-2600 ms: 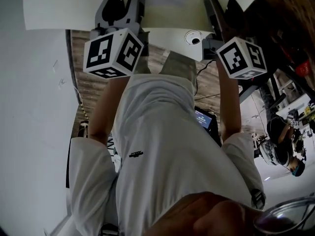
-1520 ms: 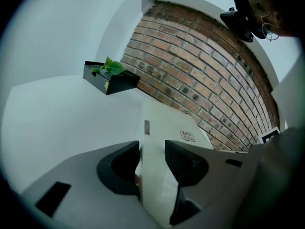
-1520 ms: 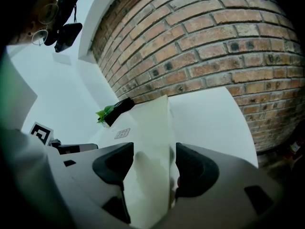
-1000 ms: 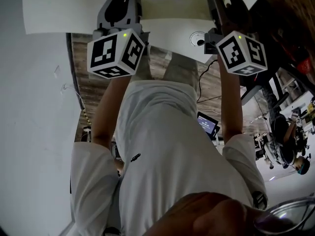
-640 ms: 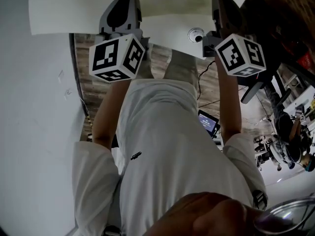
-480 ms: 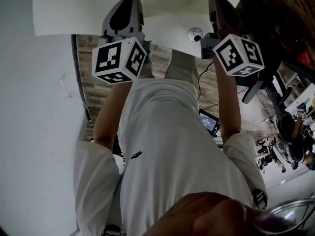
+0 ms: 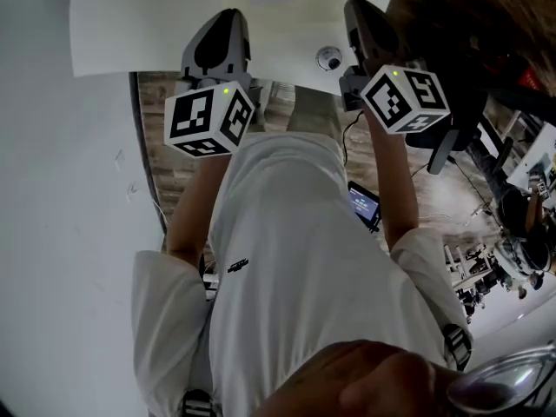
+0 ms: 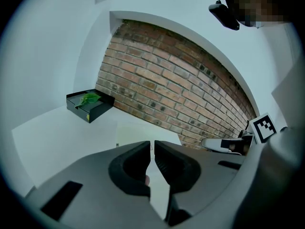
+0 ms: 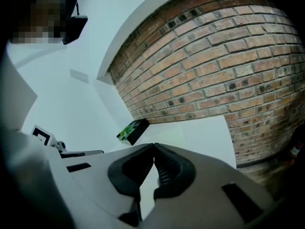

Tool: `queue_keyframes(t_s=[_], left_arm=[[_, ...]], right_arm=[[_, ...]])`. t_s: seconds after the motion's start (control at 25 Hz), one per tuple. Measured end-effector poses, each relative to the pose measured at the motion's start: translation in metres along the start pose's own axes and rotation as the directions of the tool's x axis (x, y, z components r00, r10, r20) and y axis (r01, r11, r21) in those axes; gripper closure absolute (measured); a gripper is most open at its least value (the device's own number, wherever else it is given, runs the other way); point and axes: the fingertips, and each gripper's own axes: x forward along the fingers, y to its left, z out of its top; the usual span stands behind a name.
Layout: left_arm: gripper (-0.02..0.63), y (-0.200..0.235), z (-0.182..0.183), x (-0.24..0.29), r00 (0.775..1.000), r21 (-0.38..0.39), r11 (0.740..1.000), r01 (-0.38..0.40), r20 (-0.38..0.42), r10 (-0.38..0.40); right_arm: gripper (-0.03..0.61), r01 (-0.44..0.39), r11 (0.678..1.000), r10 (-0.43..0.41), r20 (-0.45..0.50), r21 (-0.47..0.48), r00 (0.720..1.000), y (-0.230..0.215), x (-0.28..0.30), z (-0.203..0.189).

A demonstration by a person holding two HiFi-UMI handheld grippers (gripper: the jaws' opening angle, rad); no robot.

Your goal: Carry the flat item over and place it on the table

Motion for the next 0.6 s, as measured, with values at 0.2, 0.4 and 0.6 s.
queue_keyframes(t_s=[0.2,0.4,0.6], left_arm=[[0.571,-0.018,0.018,-0.024,0.999,0.027,0.999,0.038,0.001,-0.038],[0.571,-0.037,0.031,-0.044,0.996,0.053,0.995,0.090,0.007,-0.091],[0.571,-0.057,0.031,-0.065,0.981,0.067,0.980,0.187,-0.061,-0.183]], right_arm=[[0.545,-0.011,0.999,0.013,0.029,-0.039,1.000,0.025,-0.028,0.016],[0.545,-0.018,0.998,0.020,0.038,-0.066,0.999,0.040,-0.054,0.022],[0.545,-0.010,0.997,0.014,0.058,-0.072,0.998,0.062,-0.079,0.028]])
